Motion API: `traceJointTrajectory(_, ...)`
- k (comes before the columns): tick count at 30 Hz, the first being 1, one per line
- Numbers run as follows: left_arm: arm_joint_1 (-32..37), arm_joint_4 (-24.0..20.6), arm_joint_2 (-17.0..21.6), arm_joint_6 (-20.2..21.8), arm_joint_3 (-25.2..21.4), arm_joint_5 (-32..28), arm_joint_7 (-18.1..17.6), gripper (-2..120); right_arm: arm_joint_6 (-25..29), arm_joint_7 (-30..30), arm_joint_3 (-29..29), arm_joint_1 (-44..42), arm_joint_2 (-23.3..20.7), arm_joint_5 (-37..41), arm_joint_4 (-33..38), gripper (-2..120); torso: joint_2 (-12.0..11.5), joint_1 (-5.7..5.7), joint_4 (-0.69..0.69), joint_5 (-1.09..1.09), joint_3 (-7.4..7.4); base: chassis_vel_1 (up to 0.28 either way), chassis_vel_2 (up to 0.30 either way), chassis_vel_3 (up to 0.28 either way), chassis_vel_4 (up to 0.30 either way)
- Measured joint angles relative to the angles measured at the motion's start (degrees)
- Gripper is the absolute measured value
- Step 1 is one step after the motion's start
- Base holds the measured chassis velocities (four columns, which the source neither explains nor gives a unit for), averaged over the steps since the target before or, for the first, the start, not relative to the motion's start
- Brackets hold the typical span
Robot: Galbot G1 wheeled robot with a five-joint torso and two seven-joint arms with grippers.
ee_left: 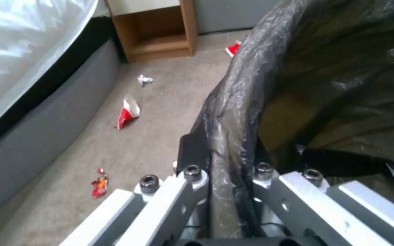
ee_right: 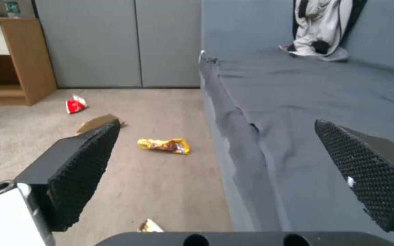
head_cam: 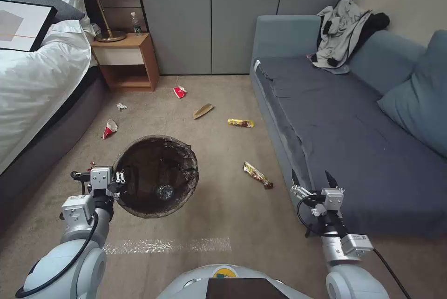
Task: Pick up the trash bin, then pick up the garbage from the floor and place it into the trash bin.
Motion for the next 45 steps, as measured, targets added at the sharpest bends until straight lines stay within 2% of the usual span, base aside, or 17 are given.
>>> traceJointTrajectory(22, -0.51, 0.43, 0.09, -0.04, -0.04, -0.29, 0.07, 4, -2.13, -0.28, -0.92, 1.18, -0.06, -0.86, 0.42, 100, 0.0, 0.01, -0.01, 0.01, 0.01, -0.137, 0.133, 0.134, -0.132)
traceJointTrajectory(30, -0.44, 0.44, 0.08, -0.04, -0.19, -0.62, 0.07, 4, -4.48, -2.97, 0.0, 1.84, -0.09, -1.2, 0.6, 100, 0.0, 0.01, 0.0, 0.0, 0.0, -0.03, 0.037, 0.039, -0.021)
traceJointTrajectory(35, -0.24, 0.22, 0.16, -0.03, -0.37, -0.83, 0.07, 4, -7.91, -4.91, 0.14, 3.41, -1.17, -1.35, 0.6, 100, 0.0, 0.0, 0.0, 0.0, 0.0, 0.0, 0.0, 0.0, 0.0)
traceJointTrajectory(38, -0.08, 0.12, 0.3, -0.01, -0.47, -0.86, 0.07, 4, -12.58, -5.9, -0.53, 5.78, -3.38, -0.44, 0.19, 100, 0.0, 0.0, 0.01, 0.0, 0.0, 0.0, 0.0, 0.0, 0.0)
traceJointTrajectory(45, -0.05, 0.05, 0.32, 0.08, -0.5, -0.88, 0.06, 4, -17.94, -6.98, -2.35, 10.47, -6.9, -0.04, -3.44, 100, 0.0, 0.0, 0.01, 0.01, 0.0, 0.0, 0.0, 0.0, 0.0)
